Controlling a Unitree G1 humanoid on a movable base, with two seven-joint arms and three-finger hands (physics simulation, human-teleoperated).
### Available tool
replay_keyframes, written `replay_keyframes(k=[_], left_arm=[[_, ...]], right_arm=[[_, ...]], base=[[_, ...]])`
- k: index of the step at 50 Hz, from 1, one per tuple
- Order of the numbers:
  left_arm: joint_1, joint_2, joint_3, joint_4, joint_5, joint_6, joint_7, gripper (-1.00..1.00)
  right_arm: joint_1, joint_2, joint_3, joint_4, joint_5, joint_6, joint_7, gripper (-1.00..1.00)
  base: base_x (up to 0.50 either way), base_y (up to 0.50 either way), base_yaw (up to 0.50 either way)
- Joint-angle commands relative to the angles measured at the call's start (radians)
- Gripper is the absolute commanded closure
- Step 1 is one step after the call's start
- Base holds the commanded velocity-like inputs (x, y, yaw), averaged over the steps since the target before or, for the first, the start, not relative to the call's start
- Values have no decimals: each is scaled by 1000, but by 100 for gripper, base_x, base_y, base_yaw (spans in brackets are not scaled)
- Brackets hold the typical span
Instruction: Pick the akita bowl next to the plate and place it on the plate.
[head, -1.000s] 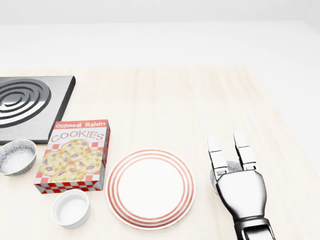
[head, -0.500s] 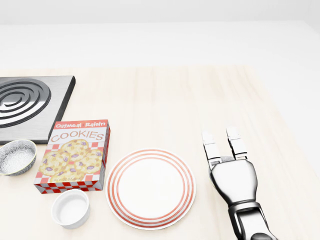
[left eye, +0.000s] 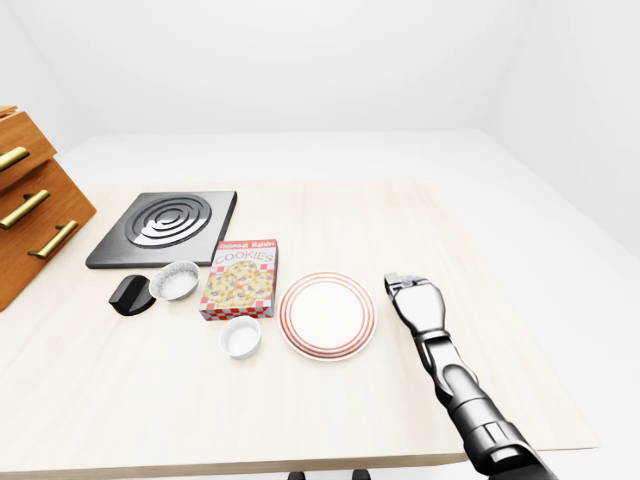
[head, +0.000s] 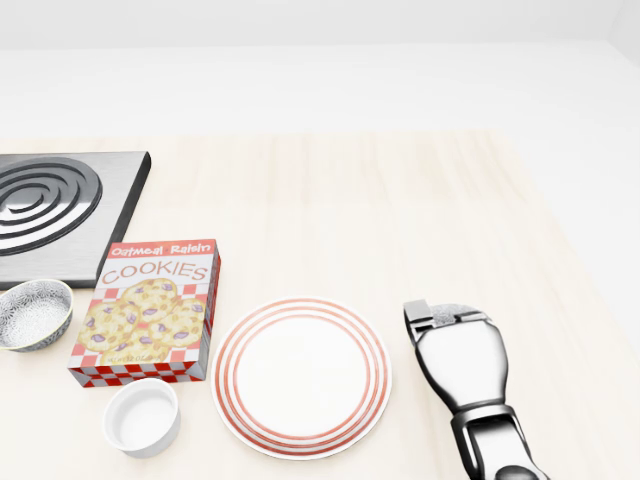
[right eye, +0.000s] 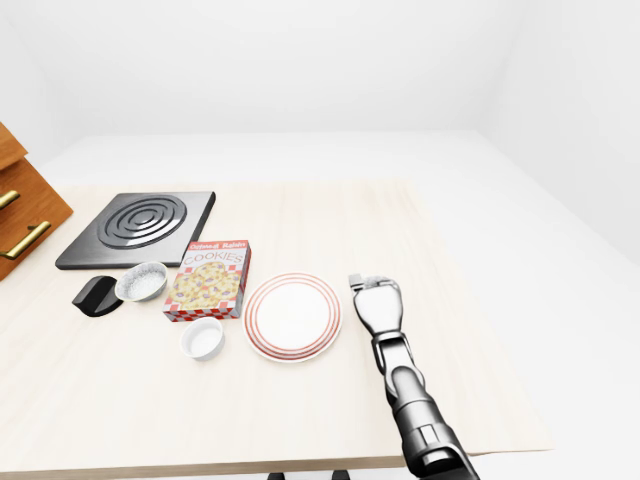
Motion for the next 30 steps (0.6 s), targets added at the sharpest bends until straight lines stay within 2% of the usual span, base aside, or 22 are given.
replay_keyframes(k=[1,12,19,23,30], left_arm=[[4,2,4,-4,0,0,-2,-100],[5,-3,2,1,2,0,1,-100],[8,-4,1,5,1,0,3,-100],[8,-2,1,5,1,0,4,-100],[10,-4,1,8,0,0,2,-100]], right_arm=[[109,-11,-12,-54,-26,24,0,100],[120,-25,-44,-244,-94,15,0,100],[112,-42,-95,-428,-127,-19,104,100],[111,-40,-105,-442,-139,-26,107,100],[67,-45,-133,-565,-156,-69,189,100]], base=[[0,0,0],[0,0,0],[0,0,0],[0,0,0],[0,0,0]])
